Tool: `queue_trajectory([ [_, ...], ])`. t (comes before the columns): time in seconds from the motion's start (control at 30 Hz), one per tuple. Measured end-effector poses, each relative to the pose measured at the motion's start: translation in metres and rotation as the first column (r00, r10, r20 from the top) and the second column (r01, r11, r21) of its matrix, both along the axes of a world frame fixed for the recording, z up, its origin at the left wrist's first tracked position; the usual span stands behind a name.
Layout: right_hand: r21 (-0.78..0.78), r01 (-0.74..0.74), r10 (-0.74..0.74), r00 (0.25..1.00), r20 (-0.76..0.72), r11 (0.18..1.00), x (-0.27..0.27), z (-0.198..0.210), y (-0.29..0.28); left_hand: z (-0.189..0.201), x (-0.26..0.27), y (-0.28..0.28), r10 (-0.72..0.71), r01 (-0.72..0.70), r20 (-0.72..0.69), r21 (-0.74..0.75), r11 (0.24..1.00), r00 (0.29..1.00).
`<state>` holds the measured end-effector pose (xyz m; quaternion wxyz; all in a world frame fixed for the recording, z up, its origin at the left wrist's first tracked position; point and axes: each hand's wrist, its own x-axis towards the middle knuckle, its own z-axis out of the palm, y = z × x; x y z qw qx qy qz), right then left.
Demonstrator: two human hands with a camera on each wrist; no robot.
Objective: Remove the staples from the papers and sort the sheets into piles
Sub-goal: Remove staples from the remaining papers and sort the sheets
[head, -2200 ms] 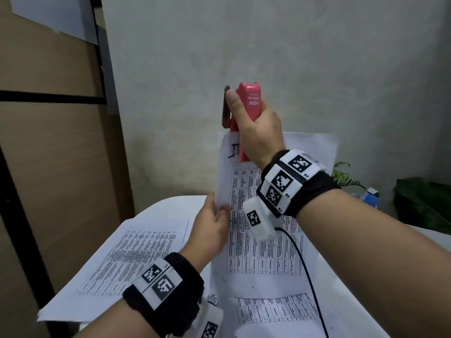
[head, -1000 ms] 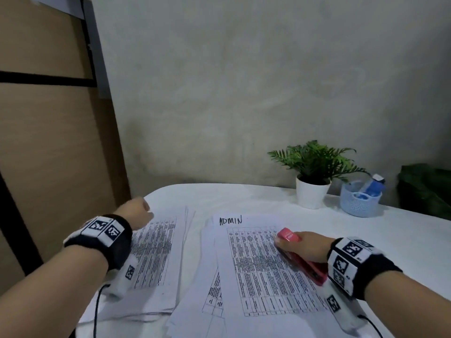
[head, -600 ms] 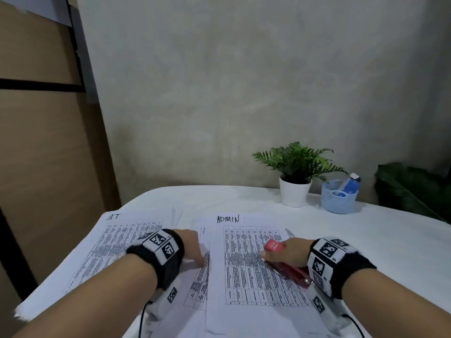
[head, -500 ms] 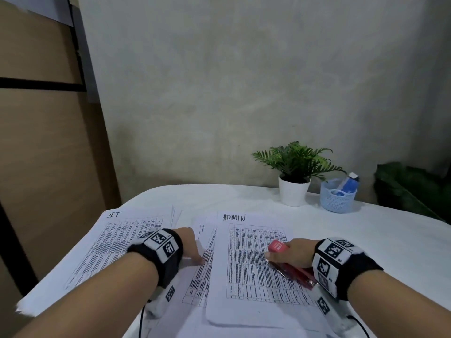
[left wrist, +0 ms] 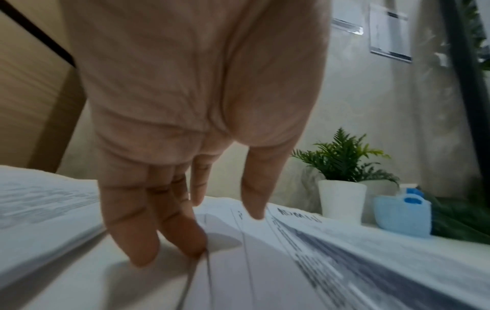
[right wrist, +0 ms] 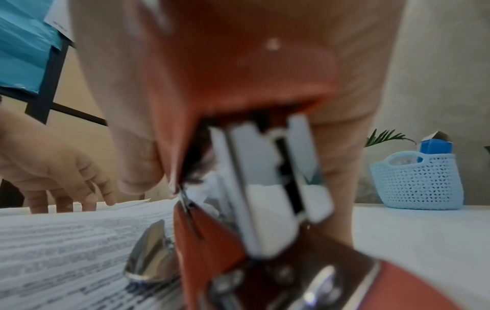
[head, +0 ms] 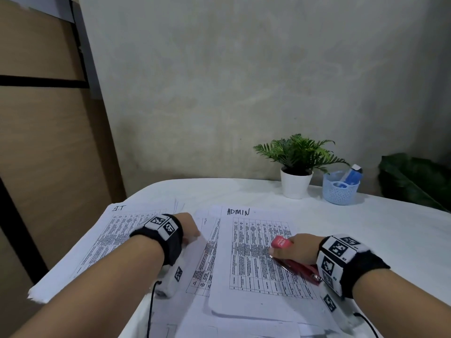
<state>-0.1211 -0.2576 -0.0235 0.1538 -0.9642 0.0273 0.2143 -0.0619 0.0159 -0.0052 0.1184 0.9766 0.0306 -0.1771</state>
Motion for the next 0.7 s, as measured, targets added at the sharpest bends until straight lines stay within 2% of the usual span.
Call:
queue_trajectory([
  [0.1,0.003,0.000,0.000,1.000,0.006,1.000,0.000,0.000,0.000,-0.003,0.005,0.003,0.072,-0.074,-0.019,-0.135,0.988,0.997],
  [0.23,-0.006,-0.012,0.012,1.000,0.005,1.000,0.000,0.001,-0.001,0.000,0.009,-0.001,0.016,-0.005,0.188,-0.058,0.998,0.982],
  [0.33,-0.018,-0.012,0.012,1.000,0.016,1.000,-0.002,0.003,0.000,0.001,0.013,0.000,0.011,-0.008,0.282,-0.014,1.000,0.959],
  [0.4,-0.023,-0.014,0.015,1.000,0.020,1.000,-0.003,0.003,0.001,0.001,0.013,0.000,0.033,-0.027,0.329,-0.023,0.999,0.944],
  [0.6,0.001,-0.010,0.010,1.000,0.011,1.000,-0.005,0.006,0.003,-0.003,0.011,0.005,0.009,0.049,0.411,-0.131,0.990,0.912],
  [0.7,-0.021,-0.017,0.017,1.000,-0.001,1.000,-0.003,0.006,0.005,-0.005,0.011,0.009,0.024,0.055,0.493,-0.146,0.988,0.870],
])
